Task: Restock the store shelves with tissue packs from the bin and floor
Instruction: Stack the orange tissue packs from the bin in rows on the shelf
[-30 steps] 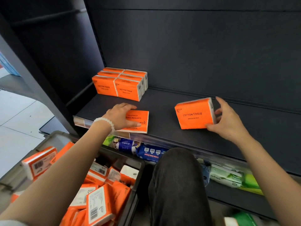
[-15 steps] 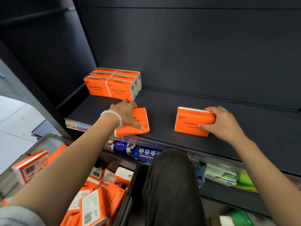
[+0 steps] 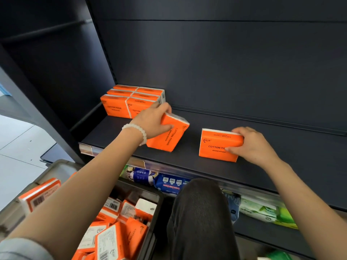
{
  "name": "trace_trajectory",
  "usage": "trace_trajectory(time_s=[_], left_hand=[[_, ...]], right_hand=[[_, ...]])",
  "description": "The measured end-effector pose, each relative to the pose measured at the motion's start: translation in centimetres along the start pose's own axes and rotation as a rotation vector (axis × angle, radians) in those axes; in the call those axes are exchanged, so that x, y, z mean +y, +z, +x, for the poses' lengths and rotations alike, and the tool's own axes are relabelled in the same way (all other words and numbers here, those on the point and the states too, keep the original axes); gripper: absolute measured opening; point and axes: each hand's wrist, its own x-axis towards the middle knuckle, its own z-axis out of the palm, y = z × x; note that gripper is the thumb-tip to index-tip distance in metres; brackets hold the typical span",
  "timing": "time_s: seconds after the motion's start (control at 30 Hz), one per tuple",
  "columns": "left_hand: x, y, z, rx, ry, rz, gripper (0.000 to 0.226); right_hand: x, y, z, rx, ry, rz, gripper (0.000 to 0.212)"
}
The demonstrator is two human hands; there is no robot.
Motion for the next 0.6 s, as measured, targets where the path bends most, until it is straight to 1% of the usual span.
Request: trace_trajectory(time_s=[0.07,0.13,0.17,0.27,0.4,0.5,0.6], left_hand=[[-0.6,-0.2,-0.6,0.076,-0.048,-0.082,0.035],[-1.7,0.2,-1.8,0.088,-0.135,-0.116,0.038],[-2.4,0.5,-2.5,0.076,-0.182,-0.126,0.043],[-5.0,0.8,-5.0,0.027,-0.304,-0.173,0.070],[-8.1,0.2,-7.9,-0.061,-0.424,-0.108,0.095],[-9.4,0.2,-9.2,-0.023,-0.424,-0.157,0.092],[-10.1,0.2,-9.4,0.036,-0.340,-0.148,0.082]], right_hand=[[-0.3,0.3,-0.1,0.000,-0.010,-0.001,0.055],[-0.6,0.6,-0.2,0.001,-0.012,0.000,0.054],[-0.7,0.6,-0.3,0.001,-0.013,-0.004,0.054],[-1.3,0.8,-0.3,-0.005,-0.015,-0.021,0.055],[-2.8,1.4,-0.1,-0.033,-0.024,-0.030,0.054],[-4.4,2.3,0.0,-0.043,-0.052,-0.030,0.058],[-6.1,3.1,0.0,-0.047,-0.089,-0.041,0.062]])
